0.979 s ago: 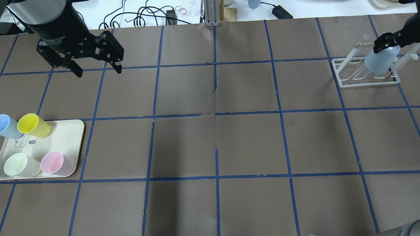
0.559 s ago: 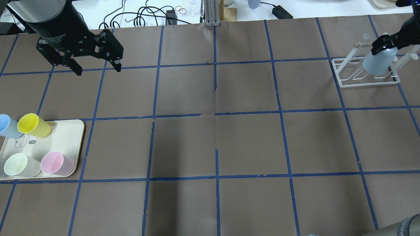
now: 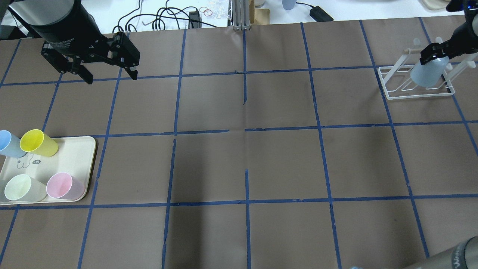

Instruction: Transfer IKEA cup to right arm and place on rack

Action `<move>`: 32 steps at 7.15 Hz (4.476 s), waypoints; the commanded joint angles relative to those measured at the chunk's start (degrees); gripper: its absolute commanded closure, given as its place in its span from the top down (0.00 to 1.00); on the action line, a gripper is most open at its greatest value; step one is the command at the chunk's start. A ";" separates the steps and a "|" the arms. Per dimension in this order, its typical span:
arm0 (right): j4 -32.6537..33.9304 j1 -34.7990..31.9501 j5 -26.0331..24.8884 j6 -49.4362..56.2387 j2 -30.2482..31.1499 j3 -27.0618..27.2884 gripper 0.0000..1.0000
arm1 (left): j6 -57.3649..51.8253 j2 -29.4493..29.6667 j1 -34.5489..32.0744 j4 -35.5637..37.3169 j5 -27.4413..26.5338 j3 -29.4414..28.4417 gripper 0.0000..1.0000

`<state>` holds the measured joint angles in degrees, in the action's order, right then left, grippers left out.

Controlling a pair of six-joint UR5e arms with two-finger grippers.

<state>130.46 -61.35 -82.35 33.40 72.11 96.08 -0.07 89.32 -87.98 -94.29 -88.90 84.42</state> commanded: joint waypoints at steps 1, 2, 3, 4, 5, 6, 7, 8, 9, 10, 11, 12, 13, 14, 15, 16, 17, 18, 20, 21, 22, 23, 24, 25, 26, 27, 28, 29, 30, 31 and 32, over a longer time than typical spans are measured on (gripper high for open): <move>-0.03 0.00 0.00 -0.18 -1.18 0.16 0.00 | -0.10 0.41 0.09 0.08 -0.05 0.91 1.00; -0.03 0.00 -0.09 -0.27 -1.62 0.16 0.00 | -0.36 0.24 0.79 0.51 -0.05 1.96 1.00; -0.03 0.00 -0.09 -0.27 -1.71 0.16 0.00 | -0.80 0.07 1.49 0.08 0.21 2.41 1.00; -0.03 0.00 -0.44 -0.36 -1.80 0.16 0.17 | -0.80 -0.20 1.41 0.51 0.04 3.11 1.00; -0.03 0.00 -0.27 -0.44 -1.97 0.16 0.48 | -0.80 -0.11 1.41 0.52 -0.05 3.03 1.00; 0.06 0.00 -0.09 -0.53 -2.41 0.16 0.98 | -0.80 0.06 1.41 0.69 0.13 2.94 1.00; -0.38 0.00 -0.70 -0.53 -2.24 0.16 1.00 | -0.80 0.06 1.32 0.87 0.13 2.94 1.00; -0.99 0.00 -1.05 -0.53 -1.80 0.08 1.00 | -0.72 0.06 1.32 0.87 0.13 2.94 1.00; -1.26 0.00 -1.84 -0.53 -1.10 -0.01 1.00 | -0.72 0.06 1.24 0.87 0.13 2.94 1.00; -3.00 -0.09 -2.63 -0.62 0.21 -0.19 1.00 | -0.46 0.06 1.15 0.87 0.13 2.94 1.00; -10.07 -0.09 -2.64 -1.66 3.79 -0.19 1.00 | -0.45 0.32 1.15 0.87 0.21 2.85 1.00; -21.19 -0.43 -2.55 -4.81 9.31 -0.10 1.00 | -0.45 0.50 1.15 0.78 0.22 2.33 1.00; -26.00 -0.96 -2.55 -8.67 14.24 0.07 1.00 | -0.63 0.59 1.15 0.87 0.22 2.41 1.00; -31.53 -2.97 -2.64 -10.62 18.20 0.16 1.00 | -0.63 0.33 1.15 0.87 0.13 2.67 1.00; -34.71 -5.68 -3.16 -14.99 21.11 0.16 1.00 | -0.63 0.15 1.15 0.87 0.13 2.76 1.00; -36.83 -8.84 -5.17 -17.21 22.45 0.51 1.00 | -0.63 0.15 1.15 0.78 0.13 2.94 1.00; -37.20 -13.05 -5.36 -21.15 22.98 0.08 1.00 | -0.54 0.15 1.15 0.87 0.21 2.85 1.00; -38.69 -17.53 -5.62 -23.62 23.42 0.42 1.00 | -0.54 0.15 1.15 0.78 0.22 2.85 1.00; -40.71 -22.04 -6.41 -24.26 25.69 0.16 1.00 | -0.45 0.15 1.15 0.87 0.30 2.85 1.00; -41.85 -22.41 -6.24 -25.57 27.10 0.60 1.00 | -0.28 0.06 1.15 0.87 0.30 2.94 1.00; -43.08 -22.85 -5.89 -26.10 27.64 0.60 1.00 | -0.28 0.06 1.15 0.87 0.30 2.94 1.00; -43.44 -23.81 -5.80 -27.50 27.91 0.69 1.00 | -0.28 -0.11 1.15 0.87 0.30 2.94 1.00; -43.45 -25.03 -5.63 -29.52 27.82 0.69 1.00 | -0.28 -0.03 1.15 0.87 0.30 2.94 1.00; -43.53 -27.05 -5.54 -32.67 27.73 0.86 1.00 | -0.19 -0.11 1.15 0.87 0.22 2.94 1.00; -43.45 -28.37 -6.15 -32.79 27.73 1.91 1.00 | -0.28 -0.29 1.15 0.87 0.22 2.94 1.00; -43.45 -28.30 -6.33 -32.09 27.65 3.14 1.00 | -0.28 -0.20 1.15 0.87 0.22 2.94 1.00; -43.27 -28.21 -6.50 -31.91 27.56 3.41 1.00 | -0.28 0.06 1.15 0.78 0.13 2.77 1.00; -44.75 -27.43 -6.68 -32.00 27.73 3.33 1.00 | -0.28 0.50 1.15 0.78 0.04 2.07 1.00; -45.29 -27.07 -6.68 -32.61 28.17 3.07 1.00 | -0.28 0.50 1.15 0.69 -0.05 1.98 1.00; -45.47 -27.07 -6.86 -32.70 28.26 3.06 1.00 | -0.28 0.59 1.15 0.78 0.13 1.97 1.00; -45.56 -26.98 -7.12 -32.79 28.43 2.89 1.00 | -0.19 0.50 1.15 0.78 -0.05 1.97 1.00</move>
<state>85.14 -88.46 -89.21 0.78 100.33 99.12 -0.33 89.83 -86.84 -93.54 -88.86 86.44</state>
